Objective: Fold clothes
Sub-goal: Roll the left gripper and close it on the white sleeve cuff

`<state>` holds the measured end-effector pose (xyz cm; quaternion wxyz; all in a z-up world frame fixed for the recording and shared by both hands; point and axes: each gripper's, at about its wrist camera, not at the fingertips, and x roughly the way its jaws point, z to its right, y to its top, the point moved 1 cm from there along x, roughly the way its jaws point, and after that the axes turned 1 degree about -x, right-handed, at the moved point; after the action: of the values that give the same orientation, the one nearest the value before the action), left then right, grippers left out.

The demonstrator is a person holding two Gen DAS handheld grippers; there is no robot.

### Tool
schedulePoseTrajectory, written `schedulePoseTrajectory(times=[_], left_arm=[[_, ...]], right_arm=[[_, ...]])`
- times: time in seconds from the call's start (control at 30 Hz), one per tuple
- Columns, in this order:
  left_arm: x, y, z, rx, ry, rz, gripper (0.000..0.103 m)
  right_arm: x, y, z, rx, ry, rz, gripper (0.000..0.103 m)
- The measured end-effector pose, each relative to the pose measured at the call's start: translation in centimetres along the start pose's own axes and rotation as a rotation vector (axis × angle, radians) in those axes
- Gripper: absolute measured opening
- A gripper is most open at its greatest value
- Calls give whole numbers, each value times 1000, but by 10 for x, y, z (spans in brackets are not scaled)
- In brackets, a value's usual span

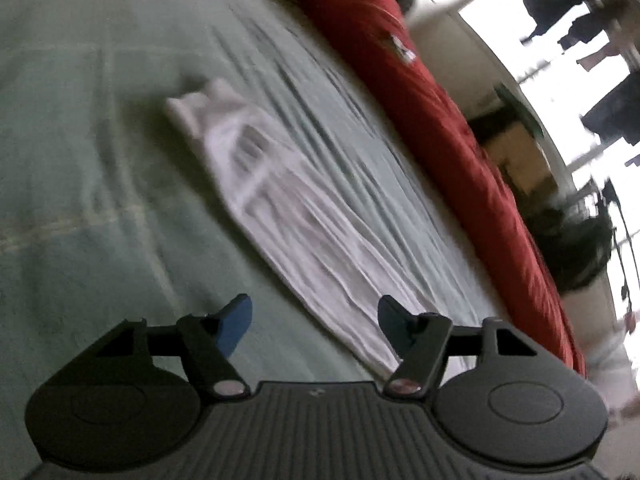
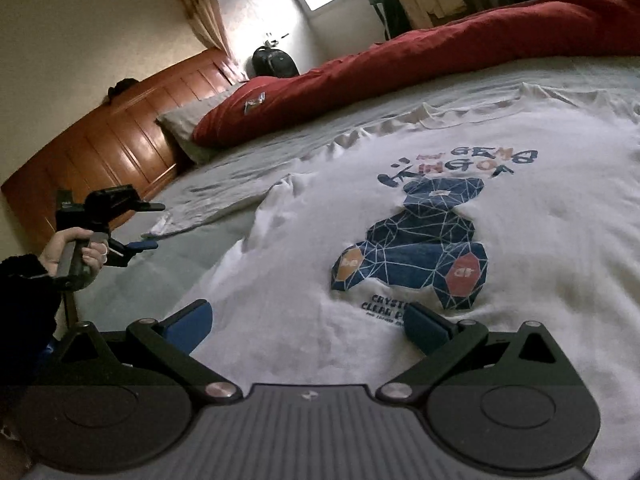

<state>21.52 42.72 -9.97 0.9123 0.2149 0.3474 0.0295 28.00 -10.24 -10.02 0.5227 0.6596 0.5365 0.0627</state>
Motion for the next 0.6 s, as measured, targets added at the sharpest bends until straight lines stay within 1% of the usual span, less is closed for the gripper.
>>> schedulePoseTrajectory(times=[0.03,0.13,0.2,0.27,0.43,0.6], left_arm=[[3,1,-5,-17,-3,10,62],[11,6,-18,-67,-19,42,60],[17,7,-21,-80,-23,60,56],[22,11,-23,-72,-17,73,54],[34,23,-27,-93,-33,116,53],[46,36,-32,-152,-59,150,53]], right_arm=[[1,-1,-2,-14,-7,-1,103],[5,-2,-6,-50,-24,-3,103],[5,-3,-6,-54,-25,-2,103],[5,-3,-5,-48,-19,2,103],[6,-3,-2,-40,-9,10,103],[6,-4,-2,-42,-5,16,103]])
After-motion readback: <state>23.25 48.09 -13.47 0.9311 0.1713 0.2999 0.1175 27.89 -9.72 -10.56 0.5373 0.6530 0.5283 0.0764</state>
